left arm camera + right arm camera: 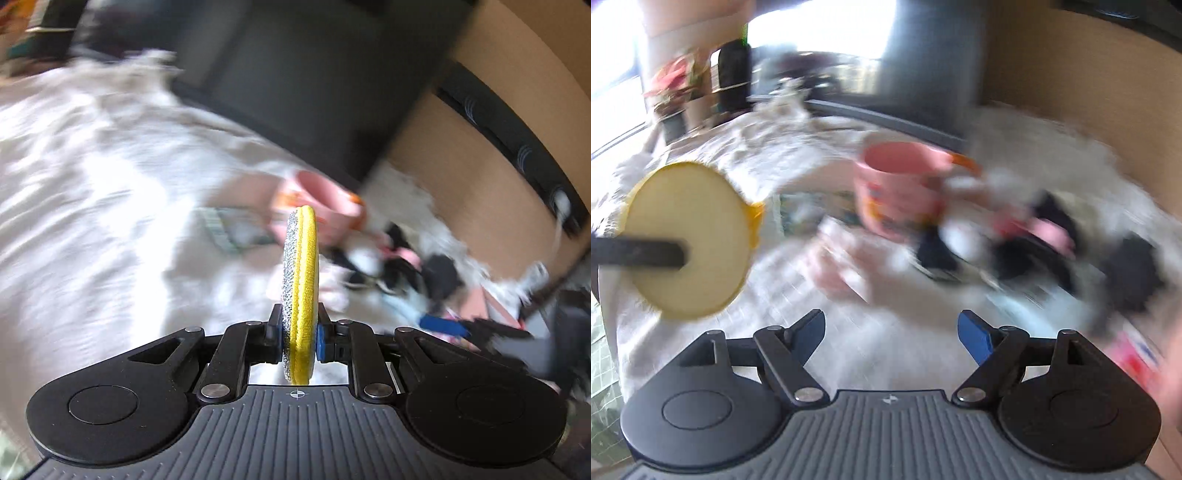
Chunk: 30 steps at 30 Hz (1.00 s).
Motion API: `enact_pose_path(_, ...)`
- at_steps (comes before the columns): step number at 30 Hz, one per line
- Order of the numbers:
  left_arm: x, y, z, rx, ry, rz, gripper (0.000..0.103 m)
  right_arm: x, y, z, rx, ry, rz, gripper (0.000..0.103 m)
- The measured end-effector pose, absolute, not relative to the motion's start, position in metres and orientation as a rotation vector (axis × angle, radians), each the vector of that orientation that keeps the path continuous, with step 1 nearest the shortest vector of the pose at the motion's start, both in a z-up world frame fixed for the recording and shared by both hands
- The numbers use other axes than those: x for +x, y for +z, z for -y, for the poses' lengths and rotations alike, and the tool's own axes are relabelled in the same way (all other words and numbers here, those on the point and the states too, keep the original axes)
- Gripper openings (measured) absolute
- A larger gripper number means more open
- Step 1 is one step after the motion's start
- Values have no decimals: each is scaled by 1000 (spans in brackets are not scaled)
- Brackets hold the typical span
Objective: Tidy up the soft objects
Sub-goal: 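Place the sponge in the pink box with the left tool while the right tool grasps the lace scrunchie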
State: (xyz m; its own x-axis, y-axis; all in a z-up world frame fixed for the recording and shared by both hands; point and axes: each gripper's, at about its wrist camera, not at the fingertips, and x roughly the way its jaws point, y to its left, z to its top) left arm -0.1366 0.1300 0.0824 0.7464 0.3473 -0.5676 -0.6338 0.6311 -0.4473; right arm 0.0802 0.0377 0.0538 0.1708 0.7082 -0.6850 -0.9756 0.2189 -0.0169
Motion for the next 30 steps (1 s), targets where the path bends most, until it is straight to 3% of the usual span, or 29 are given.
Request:
enact_pose_path(5, -176, 86, -126, -738, 655, -442, 18, 65, 34, -103, -583, 1297, -610, 79)
enact_pose_path(6, -180, 87, -124, -734, 660, -445, 18, 62, 31, -110, -596, 1294, -600, 74)
enact_pose_path(10, -184, 85, -119, -721, 669, -460, 18, 56, 29, -114, -636, 1312, -608, 33)
enact_pose_path(13, -178, 81, -120, -729, 646, -483, 18, 62, 39, -98, -609, 1309, -641, 22)
enact_pose_path(20, -131, 81, -109, -667, 417, -566, 18, 75, 86, 10, -525, 1213, -611, 21)
enact_pose_path(30, -18, 90, -35, -505, -124, -751, 18, 94, 105, 186, -455, 760, -631, 21)
